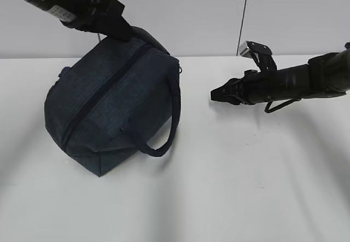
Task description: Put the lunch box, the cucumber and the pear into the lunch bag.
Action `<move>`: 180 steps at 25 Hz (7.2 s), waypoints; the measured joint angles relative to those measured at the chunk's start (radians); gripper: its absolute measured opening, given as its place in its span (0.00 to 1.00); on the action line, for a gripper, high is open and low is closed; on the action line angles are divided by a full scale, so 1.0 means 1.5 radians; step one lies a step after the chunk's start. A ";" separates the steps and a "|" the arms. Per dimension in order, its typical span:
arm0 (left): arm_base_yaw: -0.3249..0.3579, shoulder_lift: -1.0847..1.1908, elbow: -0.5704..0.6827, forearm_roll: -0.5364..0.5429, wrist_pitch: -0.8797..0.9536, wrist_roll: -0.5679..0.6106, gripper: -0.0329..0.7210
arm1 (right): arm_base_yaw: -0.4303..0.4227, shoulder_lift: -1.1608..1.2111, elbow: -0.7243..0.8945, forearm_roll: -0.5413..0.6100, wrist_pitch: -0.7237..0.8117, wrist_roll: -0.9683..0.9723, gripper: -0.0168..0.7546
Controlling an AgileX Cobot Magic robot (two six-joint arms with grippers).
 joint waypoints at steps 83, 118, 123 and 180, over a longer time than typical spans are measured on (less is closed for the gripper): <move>0.131 -0.546 0.374 0.335 0.123 -0.365 0.74 | 0.001 -0.831 0.025 -0.951 0.324 0.963 0.46; 0.131 -1.118 0.613 0.385 0.220 -0.383 0.74 | 0.001 -1.499 0.553 -1.098 0.308 1.097 0.40; 0.131 -1.118 0.624 0.385 0.203 -0.383 0.73 | 0.001 -1.499 0.566 -1.098 0.287 1.101 0.40; 0.191 -1.124 0.624 0.385 0.199 -0.383 0.63 | 0.001 -1.499 0.566 -1.099 0.284 1.106 0.39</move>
